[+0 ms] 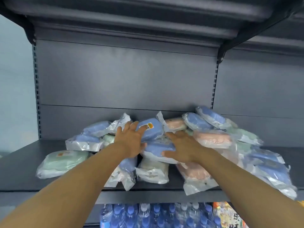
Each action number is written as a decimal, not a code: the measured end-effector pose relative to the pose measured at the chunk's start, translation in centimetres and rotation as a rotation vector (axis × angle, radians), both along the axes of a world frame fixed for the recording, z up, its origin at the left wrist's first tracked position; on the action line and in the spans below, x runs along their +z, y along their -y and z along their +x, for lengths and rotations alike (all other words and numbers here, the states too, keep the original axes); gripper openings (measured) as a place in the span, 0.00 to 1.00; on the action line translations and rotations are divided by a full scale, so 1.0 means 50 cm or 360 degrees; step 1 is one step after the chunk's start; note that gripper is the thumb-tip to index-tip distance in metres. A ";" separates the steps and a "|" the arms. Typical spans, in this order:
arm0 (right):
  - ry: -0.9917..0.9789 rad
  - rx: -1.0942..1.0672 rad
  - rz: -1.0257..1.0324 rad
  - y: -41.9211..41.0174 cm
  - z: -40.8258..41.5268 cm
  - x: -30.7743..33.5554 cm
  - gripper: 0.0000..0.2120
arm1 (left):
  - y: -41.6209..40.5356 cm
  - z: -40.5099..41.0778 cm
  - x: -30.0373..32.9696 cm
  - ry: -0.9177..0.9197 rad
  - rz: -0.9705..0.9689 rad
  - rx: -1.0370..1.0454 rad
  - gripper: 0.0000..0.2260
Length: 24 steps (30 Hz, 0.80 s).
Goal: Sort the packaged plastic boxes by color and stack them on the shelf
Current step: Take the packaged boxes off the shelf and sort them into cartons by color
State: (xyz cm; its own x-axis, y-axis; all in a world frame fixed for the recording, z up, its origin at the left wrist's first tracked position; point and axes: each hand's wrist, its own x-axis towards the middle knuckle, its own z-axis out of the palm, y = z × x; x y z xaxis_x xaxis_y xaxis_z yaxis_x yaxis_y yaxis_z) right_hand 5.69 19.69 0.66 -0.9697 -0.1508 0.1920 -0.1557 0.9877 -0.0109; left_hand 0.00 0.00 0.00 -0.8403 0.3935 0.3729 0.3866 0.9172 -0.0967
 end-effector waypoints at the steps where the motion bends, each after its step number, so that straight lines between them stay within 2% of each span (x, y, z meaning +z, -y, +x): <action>1: 0.0034 0.0015 -0.0007 -0.001 -0.014 -0.003 0.40 | -0.009 -0.019 0.001 0.0008 0.0006 0.0039 0.29; 7: 0.0175 0.0136 -0.0019 -0.011 -0.072 -0.030 0.47 | -0.068 -0.126 0.000 0.0129 0.0226 0.0066 0.26; 13: 0.0195 0.0247 -0.0154 -0.022 -0.086 -0.040 0.45 | -0.089 -0.176 0.013 0.0037 0.0145 0.0190 0.37; 17: 0.0134 0.0248 -0.0200 -0.028 -0.090 -0.044 0.43 | -0.105 -0.173 0.026 -0.0123 0.0087 0.0273 0.36; 21: 0.0048 0.0188 -0.0211 -0.032 -0.091 -0.053 0.41 | -0.102 -0.137 0.056 -0.0304 0.0380 0.0226 0.36; 24: -0.0067 0.0173 -0.0242 -0.029 -0.084 -0.053 0.41 | -0.084 -0.081 0.078 -0.0450 0.0388 0.0209 0.34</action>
State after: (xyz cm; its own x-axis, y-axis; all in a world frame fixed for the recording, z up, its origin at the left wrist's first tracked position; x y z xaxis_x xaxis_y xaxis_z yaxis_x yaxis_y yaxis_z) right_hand 1.48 21.13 -2.01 -0.9399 -0.2205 0.2608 -0.2652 0.9524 -0.1501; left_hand -4.04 4.20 3.89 -0.7283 0.1609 0.6661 0.2540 0.9662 0.0444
